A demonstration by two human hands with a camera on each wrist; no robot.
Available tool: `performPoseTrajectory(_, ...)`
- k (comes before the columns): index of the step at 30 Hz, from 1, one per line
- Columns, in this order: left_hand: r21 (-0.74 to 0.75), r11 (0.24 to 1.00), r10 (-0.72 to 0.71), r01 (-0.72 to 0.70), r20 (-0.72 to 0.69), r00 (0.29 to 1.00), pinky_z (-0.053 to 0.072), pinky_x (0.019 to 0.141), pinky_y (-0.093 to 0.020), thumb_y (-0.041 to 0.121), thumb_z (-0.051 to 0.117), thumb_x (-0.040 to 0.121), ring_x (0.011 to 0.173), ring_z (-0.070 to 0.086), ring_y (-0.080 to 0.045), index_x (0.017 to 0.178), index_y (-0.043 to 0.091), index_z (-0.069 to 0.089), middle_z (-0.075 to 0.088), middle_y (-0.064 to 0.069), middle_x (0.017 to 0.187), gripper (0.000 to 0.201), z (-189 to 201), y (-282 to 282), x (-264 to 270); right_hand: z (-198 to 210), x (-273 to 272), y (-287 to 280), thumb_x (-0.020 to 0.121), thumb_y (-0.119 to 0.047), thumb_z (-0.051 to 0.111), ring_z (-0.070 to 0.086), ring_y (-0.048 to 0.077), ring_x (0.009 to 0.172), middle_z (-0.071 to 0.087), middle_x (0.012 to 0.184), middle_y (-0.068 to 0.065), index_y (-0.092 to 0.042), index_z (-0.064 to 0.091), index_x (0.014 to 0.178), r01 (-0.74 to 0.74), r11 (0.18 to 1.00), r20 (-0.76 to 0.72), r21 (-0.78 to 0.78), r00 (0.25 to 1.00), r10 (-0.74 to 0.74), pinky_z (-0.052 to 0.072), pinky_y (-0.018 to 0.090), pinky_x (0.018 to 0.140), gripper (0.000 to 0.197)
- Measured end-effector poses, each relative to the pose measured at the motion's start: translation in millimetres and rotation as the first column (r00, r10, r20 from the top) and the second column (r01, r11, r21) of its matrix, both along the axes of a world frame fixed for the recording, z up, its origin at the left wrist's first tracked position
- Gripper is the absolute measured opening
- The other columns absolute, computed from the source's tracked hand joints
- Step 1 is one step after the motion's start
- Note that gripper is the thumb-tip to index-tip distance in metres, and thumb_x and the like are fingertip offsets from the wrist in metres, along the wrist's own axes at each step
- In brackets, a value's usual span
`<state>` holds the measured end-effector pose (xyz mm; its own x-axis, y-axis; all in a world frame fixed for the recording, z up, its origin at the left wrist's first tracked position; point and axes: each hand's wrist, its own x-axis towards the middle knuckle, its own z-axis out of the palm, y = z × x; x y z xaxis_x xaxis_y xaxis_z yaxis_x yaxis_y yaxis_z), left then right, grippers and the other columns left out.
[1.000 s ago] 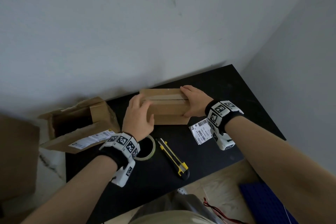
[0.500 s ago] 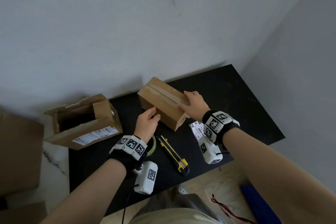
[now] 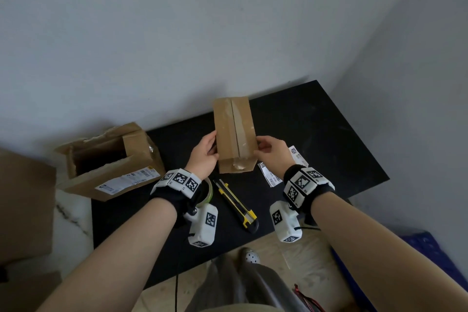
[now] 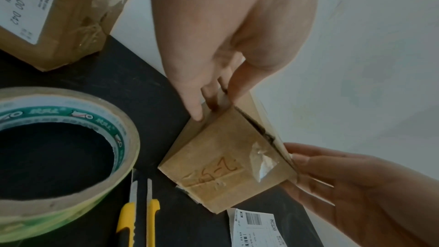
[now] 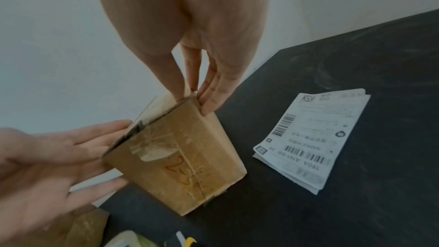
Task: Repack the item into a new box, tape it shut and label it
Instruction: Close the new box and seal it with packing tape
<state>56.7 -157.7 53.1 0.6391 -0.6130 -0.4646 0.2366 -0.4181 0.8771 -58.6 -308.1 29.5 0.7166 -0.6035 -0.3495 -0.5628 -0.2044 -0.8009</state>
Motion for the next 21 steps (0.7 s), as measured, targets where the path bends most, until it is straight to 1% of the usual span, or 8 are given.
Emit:
performPoseTrajectory(2, 0.018, 1.000, -0.010, 0.010, 0.008, 1.000, 0.032, 0.112, -0.042, -0.009, 0.048, 0.089, 0.139, 0.030, -0.016, 0.145, 0.022, 0.029, 0.032, 0.001, 0.151, 0.067, 0, -3, 0, -1, -3, 3, 0.083, -0.030, 0.068, 0.055, 0.014, 0.105, 0.051, 0.125, 0.003, -0.017, 0.044, 0.137, -0.026, 0.996, -0.002, -0.080, 1.000, 0.026, 0.050, 0.028, 0.088, 0.060)
performPoseTrajectory(3, 0.018, 1.000, -0.009, 0.008, 0.018, 1.000, 0.032, 0.112, -0.042, -0.007, 0.049, 0.089, 0.138, 0.031, -0.017, 0.144, 0.023, 0.030, 0.034, 0.000, 0.150, 0.065, 0, -4, -1, -1, -3, 5, 0.081, -0.035, 0.069, 0.051, 0.014, 0.111, 0.044, 0.132, 0.002, -0.018, 0.039, 0.140, -0.062, 0.989, -0.014, -0.134, 0.998, 0.061, 0.048, 0.030, 0.092, 0.069)
performPoseTrajectory(6, 0.020, 1.000, -0.007, 0.006, 0.046, 0.999, 0.031, 0.112, -0.041, 0.002, 0.054, 0.090, 0.137, 0.034, -0.016, 0.144, 0.025, 0.030, 0.037, 0.000, 0.148, 0.064, -2, -6, -8, -2, -1, 9, 0.079, -0.037, 0.070, 0.029, 0.017, 0.135, 0.019, 0.151, -0.003, -0.021, 0.025, 0.147, -0.246, 0.926, -0.071, -0.285, 0.969, 0.236, 0.034, 0.038, 0.110, 0.083)
performPoseTrajectory(8, 0.033, 0.999, 0.017, -0.019, 0.049, 0.999, 0.031, 0.112, -0.041, 0.004, 0.055, 0.090, 0.136, 0.034, -0.017, 0.145, 0.026, 0.028, 0.037, 0.000, 0.148, 0.065, -4, -7, -12, -5, -1, 10, 0.081, -0.035, 0.069, 0.019, 0.019, 0.140, 0.013, 0.155, -0.003, -0.019, 0.024, 0.147, -0.343, 0.864, -0.120, -0.368, 0.939, 0.322, 0.028, 0.040, 0.114, 0.081)
performPoseTrajectory(11, 0.020, 0.998, 0.066, -0.067, 0.046, 0.997, 0.033, 0.110, -0.039, 0.003, 0.052, 0.092, 0.136, 0.036, -0.016, 0.145, 0.028, 0.029, 0.037, 0.000, 0.148, 0.063, -8, -7, -16, -12, -2, 11, 0.085, -0.033, 0.064, 0.021, 0.024, 0.140, 0.018, 0.155, 0.005, -0.014, 0.029, 0.146, -0.364, 0.786, -0.128, -0.501, 0.929, 0.348, 0.031, 0.039, 0.111, 0.073)
performPoseTrajectory(14, 0.020, 1.000, -0.014, 0.011, 0.118, 0.993, 0.033, 0.111, -0.041, 0.006, 0.046, 0.095, 0.137, 0.032, -0.018, 0.138, 0.034, 0.041, 0.031, 0.000, 0.150, 0.051, -17, -6, -19, -21, -5, 10, 0.081, -0.030, 0.070, 0.030, 0.031, 0.136, 0.030, 0.150, 0.013, -0.009, 0.037, 0.141, -0.331, 0.729, -0.076, -0.599, 0.930, 0.360, 0.038, 0.042, 0.106, 0.072)
performPoseTrajectory(17, 0.049, 0.995, -0.092, 0.085, 0.165, 0.982, 0.030, 0.113, -0.044, 0.008, 0.040, 0.098, 0.139, 0.027, -0.022, 0.132, 0.035, 0.049, 0.026, -0.002, 0.153, 0.044, -24, -5, -19, -26, -4, 7, 0.075, -0.027, 0.076, 0.037, 0.034, 0.131, 0.038, 0.144, 0.017, -0.005, 0.045, 0.135, -0.314, 0.705, -0.035, -0.636, 0.924, 0.380, 0.040, 0.043, 0.103, 0.071)
performPoseTrajectory(21, 0.059, 0.990, -0.142, 0.132, 0.245, 0.959, 0.033, 0.111, -0.037, 0.006, 0.041, 0.097, 0.136, 0.033, -0.019, 0.134, 0.027, 0.048, 0.036, -0.004, 0.149, 0.043, -23, -4, -16, -25, -2, 7, 0.069, -0.023, 0.080, 0.041, 0.035, 0.126, 0.041, 0.139, 0.018, -0.003, 0.048, 0.128, -0.319, 0.698, -0.042, -0.642, 0.923, 0.383, 0.043, 0.043, 0.099, 0.070)
